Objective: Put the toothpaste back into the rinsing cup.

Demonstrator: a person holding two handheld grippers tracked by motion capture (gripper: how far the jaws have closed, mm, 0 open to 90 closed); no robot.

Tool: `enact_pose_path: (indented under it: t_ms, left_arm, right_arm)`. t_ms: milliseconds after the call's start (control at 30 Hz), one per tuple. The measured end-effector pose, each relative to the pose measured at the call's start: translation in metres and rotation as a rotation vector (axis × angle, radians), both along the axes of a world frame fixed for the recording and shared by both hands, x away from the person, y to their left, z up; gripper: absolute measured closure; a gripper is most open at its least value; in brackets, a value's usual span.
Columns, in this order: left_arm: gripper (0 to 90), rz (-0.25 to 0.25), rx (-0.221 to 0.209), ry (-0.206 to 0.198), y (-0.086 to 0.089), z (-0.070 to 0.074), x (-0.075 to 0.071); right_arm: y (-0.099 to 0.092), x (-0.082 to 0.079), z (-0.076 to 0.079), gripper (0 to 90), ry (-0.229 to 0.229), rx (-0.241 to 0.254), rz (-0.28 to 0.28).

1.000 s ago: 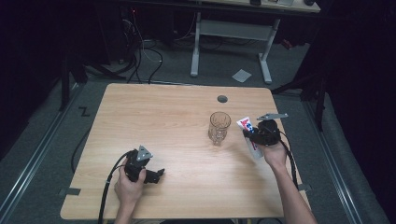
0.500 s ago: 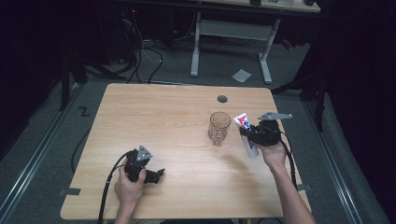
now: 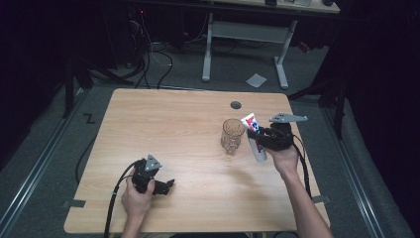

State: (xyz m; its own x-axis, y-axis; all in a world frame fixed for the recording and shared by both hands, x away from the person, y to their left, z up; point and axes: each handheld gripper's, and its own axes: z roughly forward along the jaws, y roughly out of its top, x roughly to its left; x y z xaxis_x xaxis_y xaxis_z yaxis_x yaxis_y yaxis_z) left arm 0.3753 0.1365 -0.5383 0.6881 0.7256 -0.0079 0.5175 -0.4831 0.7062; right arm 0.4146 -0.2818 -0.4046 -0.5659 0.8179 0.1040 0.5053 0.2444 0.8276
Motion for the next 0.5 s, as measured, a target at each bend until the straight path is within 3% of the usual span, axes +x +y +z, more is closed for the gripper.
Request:
enact_pose_path:
  t_ms: [500]
  left_arm:
    - [0.7,0.001,0.0,0.0,0.0,0.0,0.0]
  right_arm:
    - [0.016,0.012,0.013,64.7,-0.039,0.038,0.038]
